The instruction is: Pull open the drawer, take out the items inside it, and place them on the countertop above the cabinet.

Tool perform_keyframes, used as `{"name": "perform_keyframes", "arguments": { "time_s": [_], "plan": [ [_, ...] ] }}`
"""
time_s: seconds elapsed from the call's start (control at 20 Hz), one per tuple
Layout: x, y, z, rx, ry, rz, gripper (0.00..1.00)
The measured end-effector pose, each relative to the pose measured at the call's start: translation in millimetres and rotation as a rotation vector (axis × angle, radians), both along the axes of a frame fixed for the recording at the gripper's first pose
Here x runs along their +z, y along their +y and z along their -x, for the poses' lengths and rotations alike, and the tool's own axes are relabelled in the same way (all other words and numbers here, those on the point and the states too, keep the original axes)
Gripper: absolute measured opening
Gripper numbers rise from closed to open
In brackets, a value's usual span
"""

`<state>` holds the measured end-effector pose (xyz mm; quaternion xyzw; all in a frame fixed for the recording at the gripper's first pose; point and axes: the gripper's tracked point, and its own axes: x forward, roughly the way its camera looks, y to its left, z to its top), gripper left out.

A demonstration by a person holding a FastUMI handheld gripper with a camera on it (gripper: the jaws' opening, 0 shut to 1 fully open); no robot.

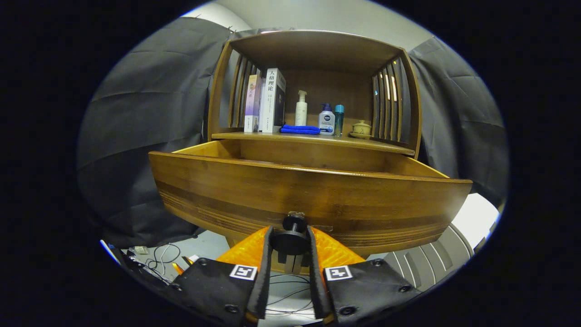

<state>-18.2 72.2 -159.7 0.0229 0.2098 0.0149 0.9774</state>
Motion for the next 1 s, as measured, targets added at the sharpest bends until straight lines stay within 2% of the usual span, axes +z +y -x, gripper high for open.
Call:
{"name": "perform_keyframes", "arguments": {
  "time_s": [0.05, 0.25, 0.6, 1.0],
  "plan": [
    [5, 0, -1, 0.005, -0.02, -0.002, 0.47],
    [42, -3, -5, 0.019, -0.123, 0.038, 0.99],
    [105, -8, -20, -0.031, -0.228, 0.029, 0.99],
    [113, -22, -65, -0.141, -0.133, 0.004, 0.99]
  ]
}}
